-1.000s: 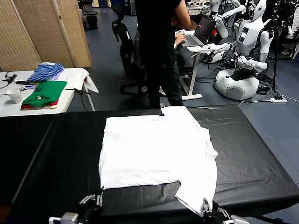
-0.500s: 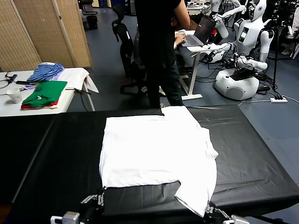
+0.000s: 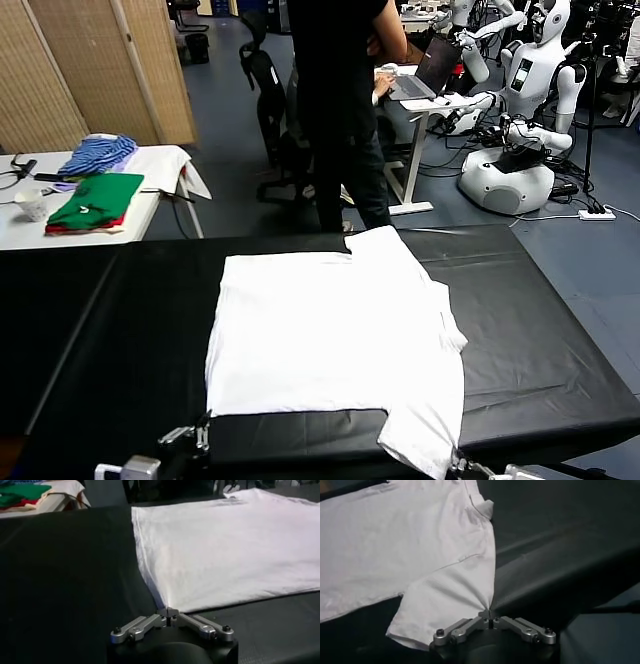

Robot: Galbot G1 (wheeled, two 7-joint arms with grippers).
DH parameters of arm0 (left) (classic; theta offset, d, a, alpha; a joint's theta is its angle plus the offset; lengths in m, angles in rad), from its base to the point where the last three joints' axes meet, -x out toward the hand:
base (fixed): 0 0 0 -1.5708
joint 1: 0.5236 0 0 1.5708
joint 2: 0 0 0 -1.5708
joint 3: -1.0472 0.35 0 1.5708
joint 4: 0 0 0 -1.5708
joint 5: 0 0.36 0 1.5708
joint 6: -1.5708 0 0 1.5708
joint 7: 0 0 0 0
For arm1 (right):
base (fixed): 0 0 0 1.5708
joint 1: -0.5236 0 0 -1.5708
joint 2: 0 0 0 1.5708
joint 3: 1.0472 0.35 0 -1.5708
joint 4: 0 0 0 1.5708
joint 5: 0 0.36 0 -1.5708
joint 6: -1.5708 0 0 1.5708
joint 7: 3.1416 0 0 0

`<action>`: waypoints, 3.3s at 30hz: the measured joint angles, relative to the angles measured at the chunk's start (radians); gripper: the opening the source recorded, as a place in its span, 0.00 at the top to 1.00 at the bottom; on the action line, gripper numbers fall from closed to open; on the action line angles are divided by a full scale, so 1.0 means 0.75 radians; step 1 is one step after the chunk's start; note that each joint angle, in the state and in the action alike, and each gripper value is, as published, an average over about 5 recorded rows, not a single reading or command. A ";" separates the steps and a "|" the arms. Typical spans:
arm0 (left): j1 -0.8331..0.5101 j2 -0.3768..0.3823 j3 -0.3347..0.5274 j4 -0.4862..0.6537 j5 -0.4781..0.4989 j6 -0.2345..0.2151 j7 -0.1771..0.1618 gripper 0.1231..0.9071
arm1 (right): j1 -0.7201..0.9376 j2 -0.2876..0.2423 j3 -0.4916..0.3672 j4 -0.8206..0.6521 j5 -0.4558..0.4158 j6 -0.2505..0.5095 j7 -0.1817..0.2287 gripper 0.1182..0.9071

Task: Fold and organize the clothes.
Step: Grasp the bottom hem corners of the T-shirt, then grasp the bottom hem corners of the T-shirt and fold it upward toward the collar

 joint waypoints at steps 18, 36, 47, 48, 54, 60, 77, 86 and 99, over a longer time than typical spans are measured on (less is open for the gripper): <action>-0.056 -0.005 -0.034 -0.122 -0.116 0.043 -0.045 0.97 | 0.157 -0.036 0.100 0.047 -0.006 0.155 -0.151 0.97; -0.278 0.020 0.003 -0.017 -0.147 0.057 -0.054 0.97 | 0.444 -0.050 0.098 -0.107 -0.014 0.253 -0.218 0.97; -0.414 0.035 0.014 0.070 -0.167 0.093 -0.075 0.97 | 0.605 -0.063 0.085 -0.239 -0.031 0.264 -0.250 0.97; -0.423 0.035 0.015 0.079 -0.168 0.095 -0.076 0.97 | 0.617 -0.066 0.081 -0.252 -0.033 0.265 -0.254 0.97; -0.462 0.037 0.020 0.118 -0.172 0.104 -0.083 0.97 | 0.698 -0.082 0.053 -0.326 -0.047 0.266 -0.264 0.97; -0.491 0.042 0.021 0.145 -0.182 0.115 -0.087 0.97 | 0.778 -0.102 0.029 -0.403 -0.053 0.266 -0.278 0.97; -0.548 0.029 0.033 0.189 -0.193 0.133 -0.100 0.97 | 0.919 -0.138 -0.026 -0.559 -0.072 0.285 -0.314 0.97; -0.562 0.022 0.038 0.193 -0.196 0.146 -0.105 0.97 | 0.938 -0.143 -0.041 -0.586 -0.077 0.295 -0.324 0.97; -0.574 0.019 0.041 0.198 -0.194 0.143 -0.115 0.97 | 0.958 -0.134 -0.054 -0.622 -0.107 0.306 -0.340 0.69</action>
